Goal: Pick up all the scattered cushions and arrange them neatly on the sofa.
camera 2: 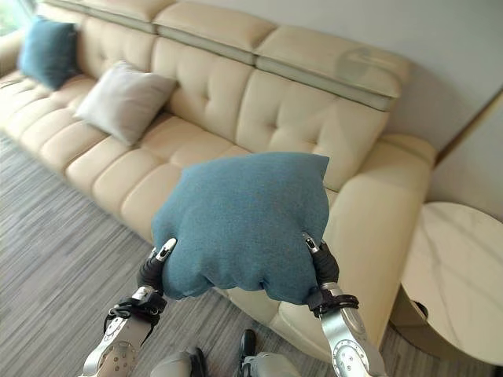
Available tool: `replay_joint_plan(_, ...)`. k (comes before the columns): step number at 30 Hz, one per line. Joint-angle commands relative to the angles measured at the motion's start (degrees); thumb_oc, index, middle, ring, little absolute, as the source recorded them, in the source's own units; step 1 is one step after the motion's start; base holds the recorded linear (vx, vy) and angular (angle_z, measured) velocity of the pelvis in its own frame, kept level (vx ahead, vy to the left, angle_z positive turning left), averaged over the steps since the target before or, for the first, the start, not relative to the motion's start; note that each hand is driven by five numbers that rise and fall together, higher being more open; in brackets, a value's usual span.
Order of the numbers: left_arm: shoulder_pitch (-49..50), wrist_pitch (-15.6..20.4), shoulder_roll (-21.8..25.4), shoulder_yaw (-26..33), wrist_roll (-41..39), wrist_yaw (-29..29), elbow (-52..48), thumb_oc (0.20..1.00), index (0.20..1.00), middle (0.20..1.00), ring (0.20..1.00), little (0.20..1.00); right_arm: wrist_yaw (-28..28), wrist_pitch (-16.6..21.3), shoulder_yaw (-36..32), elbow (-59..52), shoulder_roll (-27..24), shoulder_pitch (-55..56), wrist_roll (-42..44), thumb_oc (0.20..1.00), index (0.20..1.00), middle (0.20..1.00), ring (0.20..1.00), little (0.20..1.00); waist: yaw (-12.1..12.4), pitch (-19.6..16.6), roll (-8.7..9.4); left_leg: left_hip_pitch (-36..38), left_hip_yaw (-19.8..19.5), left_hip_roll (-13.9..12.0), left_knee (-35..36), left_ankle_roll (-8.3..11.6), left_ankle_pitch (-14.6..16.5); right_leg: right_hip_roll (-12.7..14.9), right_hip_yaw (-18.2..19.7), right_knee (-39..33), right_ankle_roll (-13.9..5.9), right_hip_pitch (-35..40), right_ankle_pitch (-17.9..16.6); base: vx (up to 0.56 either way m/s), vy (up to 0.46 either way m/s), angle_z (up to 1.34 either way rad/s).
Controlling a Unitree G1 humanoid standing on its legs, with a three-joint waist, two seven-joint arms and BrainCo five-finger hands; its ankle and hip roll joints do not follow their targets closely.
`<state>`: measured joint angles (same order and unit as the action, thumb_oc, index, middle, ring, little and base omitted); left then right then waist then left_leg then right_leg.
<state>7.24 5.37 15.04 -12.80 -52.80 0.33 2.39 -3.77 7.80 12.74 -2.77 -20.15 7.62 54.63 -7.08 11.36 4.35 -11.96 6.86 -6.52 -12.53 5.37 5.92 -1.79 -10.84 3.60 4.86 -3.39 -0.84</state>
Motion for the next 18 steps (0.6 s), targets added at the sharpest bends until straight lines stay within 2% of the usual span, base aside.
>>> replay_joint_plan(1, -2.6, 3.3, -2.8, -2.8, 2.3, -4.2, -9.7, 0.200, 0.200, 0.200, 0.200, 0.200, -4.5, 1.8, 4.6, -5.6, 3.5, -3.1, -1.6, 0.200, 0.200, 0.200, 0.200, 0.200, 2.3, -0.8, -0.15, 3.4, -6.4, 0.0, 7.1, -0.61, -6.4, 2.9, 5.2, -2.8, -7.12, 2.9, 5.3, 0.20, 0.159, -1.17)
replay_joint_plan(3, -2.6, 3.7, -3.1, -2.9, 2.4, -3.9, -9.5, 0.200, 0.200, 0.200, 0.200, 0.200, -4.3, 1.7, 4.3, -4.6, 3.8, -3.0, -1.4, 0.200, 0.200, 0.200, 0.200, 0.200, 2.6, -0.9, -0.72, 2.0, -10.6, -0.6, 12.1, 0.16, -8.3, 2.6, 7.8, -3.2, -7.49, 3.7, 5.8, 0.19, 0.165, -1.15)
replay_joint_plan(6, -2.4, 3.9, -3.2, -3.1, 2.5, -4.0, -9.6, 0.200, 0.200, 0.200, 0.200, 0.200, -4.2, 1.4, 3.6, -4.3, 3.5, -2.4, -1.1, 0.200, 0.200, 0.200, 0.200, 0.200, 2.8, -0.6, -1.76, 1.5, -13.0, -0.6, 14.0, 0.96, -9.6, 2.8, 10.9, -2.8, -7.82, 4.7, 6.7, 0.17, 0.226, -0.82)
replay_joint_plan(7, -2.0, 3.8, -3.2, -3.5, 2.7, -4.3, -9.6, 0.200, 0.200, 0.200, 0.200, 0.200, -4.2, 1.2, 3.7, -4.3, 3.5, -2.2, -1.1, 0.200, 0.200, 0.200, 0.200, 0.200, 2.7, -0.9, -2.74, 2.1, -14.1, -0.3, 14.5, 0.88, -9.8, 2.5, 12.2, -2.7, -8.01, 4.8, 6.6, 0.15, 0.271, -0.64)
replay_joint_plan(9, -1.7, 3.6, -3.3, -3.6, 2.7, -4.6, -9.6, 0.200, 0.200, 0.200, 0.200, 0.200, -4.6, 1.0, 3.8, -4.4, 3.5, -2.1, -1.0, 0.200, 0.200, 0.200, 0.200, 0.200, 2.6, -1.0, -3.33, 3.2, -14.1, -0.3, 15.1, 1.15, -9.8, 2.5, 13.3, -2.7, -8.15, 5.0, 6.7, 0.13, 0.254, -0.72)
replay_joint_plan(10, -1.0, 3.4, -2.9, -3.9, 3.2, -5.3, -9.6, 0.200, 0.200, 0.200, 0.200, 0.200, -4.6, 0.7, 4.0, -4.3, 3.3, -1.7, -1.4, 0.200, 0.200, 0.200, 0.200, 0.200, 2.1, -2.0, -3.87, 4.5, -12.8, 0.4, 14.9, 0.99, -9.3, 3.9, 14.7, -3.2, -8.92, 5.1, 6.2, 0.11, 0.209, -0.79)
replay_joint_plan(11, -1.1, 3.4, -2.9, -3.9, 3.2, -5.3, -9.6, 0.200, 0.200, 0.200, 0.200, 0.200, -4.6, 0.7, 4.0, -4.3, 3.3, -1.7, -1.4, 0.200, 0.200, 0.200, 0.200, 0.200, 2.1, -2.0, -3.87, 4.6, -12.8, 0.4, 14.9, 0.99, -9.3, 3.9, 14.8, -3.2, -8.92, 5.1, 6.2, 0.20, 0.383, -0.88)
replay_joint_plan(14, -1.0, 2.9, -1.4, -3.6, 3.4, -5.8, -9.1, 0.200, 0.200, 0.200, 0.200, 0.200, -4.8, -0.3, 4.8, -4.4, 4.4, -2.1, -2.5, 0.200, 0.200, 0.200, 0.200, 0.200, 1.9, -2.9, -3.28, 6.4, -7.1, 1.5, 14.6, -1.01, -7.9, 6.4, 18.7, -3.4, -10.71, 3.7, 5.0, 0.10, 0.253, -0.48)
replay_joint_plan(15, -1.0, 2.9, -1.4, -3.6, 3.4, -5.9, -9.1, 0.200, 0.200, 0.200, 0.200, 0.200, -4.8, -0.3, 4.8, -4.4, 4.4, -2.1, -2.5, 0.200, 0.200, 0.200, 0.200, 0.200, 2.0, -2.8, -3.25, 6.4, -6.9, 1.5, 14.6, -1.03, -7.8, 6.4, 18.8, -3.4, -10.72, 3.7, 5.0, 0.06, 0.212, -0.88)
replay_joint_plan(16, -1.4, 3.1, -0.7, -2.9, 3.5, -5.7, -8.9, 0.200, 0.200, 0.200, 0.200, 0.200, -4.9, -0.4, 5.5, -4.1, 5.1, -2.8, -3.0, 0.200, 0.200, 0.200, 0.200, 0.200, 1.8, -2.8, -2.99, 7.0, -3.8, 2.0, 14.4, -2.10, -7.1, 7.1, 20.4, -2.6, -11.89, 2.2, 4.2, 0.03, 0.190, -1.06)
replay_joint_plan(17, -1.7, 3.2, -0.4, -2.4, 3.6, -5.3, -8.7, 0.200, 0.200, 0.200, 0.200, 0.200, -4.7, -0.3, 5.9, -3.9, 5.5, -3.4, -3.3, 0.200, 0.200, 0.200, 0.200, 0.200, 2.2, -2.5, -2.89, 7.5, -1.8, 1.8, 14.4, -2.43, -6.7, 7.1, 20.6, -1.5, -12.13, 0.9, 4.0, 0.03, 0.242, -1.15)
replay_joint_plan(18, -2.0, 3.6, 0.1, -1.4, 4.0, -4.5, -8.5, 0.200, 0.200, 0.200, 0.200, 0.200, -4.3, 0.0, 6.6, -3.2, 6.1, -4.2, -3.4, 0.200, 0.200, 0.200, 0.200, 0.200, 2.8, -2.2, -2.84, 8.1, 0.5, 1.5, 14.5, -2.67, -6.2, 7.3, 18.5, -0.3, -12.16, -0.1, 3.8, -0.01, 0.134, -1.10)
